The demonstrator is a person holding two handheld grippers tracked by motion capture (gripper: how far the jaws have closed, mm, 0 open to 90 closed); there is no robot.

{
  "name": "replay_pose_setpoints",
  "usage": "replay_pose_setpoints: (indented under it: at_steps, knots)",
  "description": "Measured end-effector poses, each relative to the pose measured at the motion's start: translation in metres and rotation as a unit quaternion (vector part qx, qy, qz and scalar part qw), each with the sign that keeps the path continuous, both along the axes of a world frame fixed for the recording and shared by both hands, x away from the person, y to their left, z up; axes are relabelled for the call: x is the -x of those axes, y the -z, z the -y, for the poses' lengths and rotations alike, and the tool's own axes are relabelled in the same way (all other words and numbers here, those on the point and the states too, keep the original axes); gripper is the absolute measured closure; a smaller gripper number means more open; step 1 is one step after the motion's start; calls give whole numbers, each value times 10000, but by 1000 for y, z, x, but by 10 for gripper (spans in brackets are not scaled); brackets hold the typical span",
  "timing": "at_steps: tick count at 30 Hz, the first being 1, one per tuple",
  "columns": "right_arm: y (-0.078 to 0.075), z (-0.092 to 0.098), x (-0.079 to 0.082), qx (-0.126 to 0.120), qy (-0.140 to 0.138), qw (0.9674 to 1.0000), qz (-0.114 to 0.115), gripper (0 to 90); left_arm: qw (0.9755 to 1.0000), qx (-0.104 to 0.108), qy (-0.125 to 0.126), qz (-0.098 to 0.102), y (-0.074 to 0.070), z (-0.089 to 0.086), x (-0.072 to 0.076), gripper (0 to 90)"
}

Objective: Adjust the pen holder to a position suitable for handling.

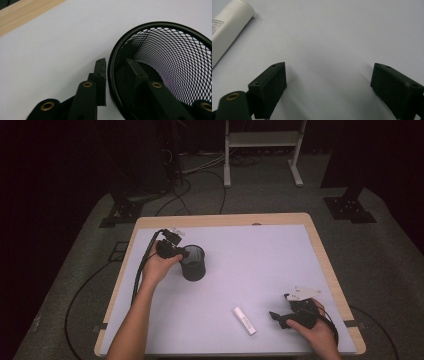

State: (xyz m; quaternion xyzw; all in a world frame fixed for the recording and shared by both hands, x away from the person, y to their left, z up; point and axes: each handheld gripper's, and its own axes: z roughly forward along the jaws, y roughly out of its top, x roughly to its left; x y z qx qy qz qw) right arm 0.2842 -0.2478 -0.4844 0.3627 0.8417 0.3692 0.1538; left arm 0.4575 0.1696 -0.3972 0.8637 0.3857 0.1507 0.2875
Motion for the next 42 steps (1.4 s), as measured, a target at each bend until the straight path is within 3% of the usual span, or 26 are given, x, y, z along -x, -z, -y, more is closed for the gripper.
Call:
replay_pose_setpoints:
  at_steps: [10,19,21,24,31,42]
  knots:
    - [0,0,0,-3,1,10000,-3,120,9999,-119,-62,-20,2,2,-1,784]
    - [0,0,0,-4,3,10000,-2,120,9998,133,12,-164,-3,1,1,813]
    - [0,0,0,-3,1,10000,-1,120,9994,282,36,-187,-4,3,2,823]
    - [0,0,0,-2,0,10000,-1,120,9996,208,71,-183,-6,5,4,825]
    - [0,0,0,-3,0,10000,0,120,9991,362,104,-213,-10,3,5,826]
    - [0,0,0,-5,2,10000,-4,120,9986,380,215,-287,-20,2,15,826]
